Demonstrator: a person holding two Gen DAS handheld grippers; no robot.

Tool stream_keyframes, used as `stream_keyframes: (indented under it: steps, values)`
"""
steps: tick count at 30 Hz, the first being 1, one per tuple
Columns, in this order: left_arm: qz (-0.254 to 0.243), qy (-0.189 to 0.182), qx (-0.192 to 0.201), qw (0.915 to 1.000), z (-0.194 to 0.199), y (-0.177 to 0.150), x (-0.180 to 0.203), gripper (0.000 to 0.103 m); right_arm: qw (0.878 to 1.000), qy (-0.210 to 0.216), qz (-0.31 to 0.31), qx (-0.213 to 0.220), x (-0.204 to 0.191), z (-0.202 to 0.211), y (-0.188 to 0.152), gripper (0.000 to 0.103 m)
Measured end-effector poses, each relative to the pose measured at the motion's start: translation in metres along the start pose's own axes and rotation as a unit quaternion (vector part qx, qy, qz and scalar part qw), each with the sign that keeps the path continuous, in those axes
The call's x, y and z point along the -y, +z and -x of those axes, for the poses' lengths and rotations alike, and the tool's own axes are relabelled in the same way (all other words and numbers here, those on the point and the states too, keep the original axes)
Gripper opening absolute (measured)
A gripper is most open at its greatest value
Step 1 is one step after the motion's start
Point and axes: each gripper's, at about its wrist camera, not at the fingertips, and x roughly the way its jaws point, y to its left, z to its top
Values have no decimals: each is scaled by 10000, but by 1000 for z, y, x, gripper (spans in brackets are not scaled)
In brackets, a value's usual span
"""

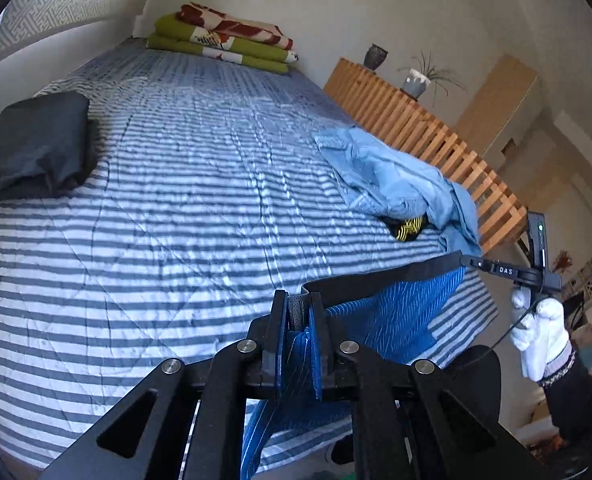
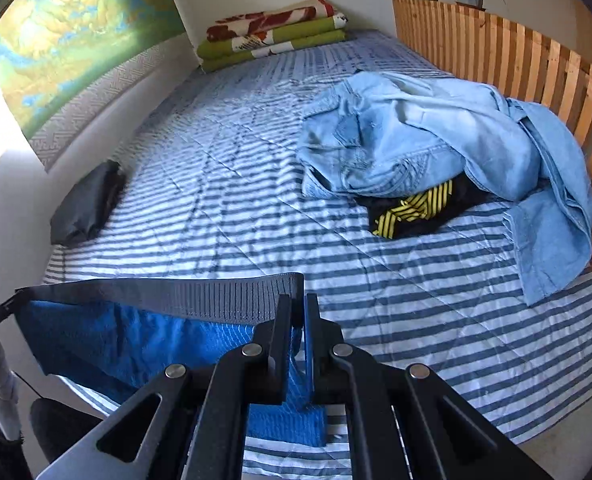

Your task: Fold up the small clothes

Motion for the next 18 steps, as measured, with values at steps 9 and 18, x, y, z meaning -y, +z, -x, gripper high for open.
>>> stream_keyframes:
  steps: [9,18]
  values:
    - [16,456,-829,9955,-65,-73,-7,47,9968,253,678,-344,-40,-18,-15,13]
    - [501,137,-759,9958,-69,-101,-56,34,9554,1754,2143,-1030,-215,-51,-5,27]
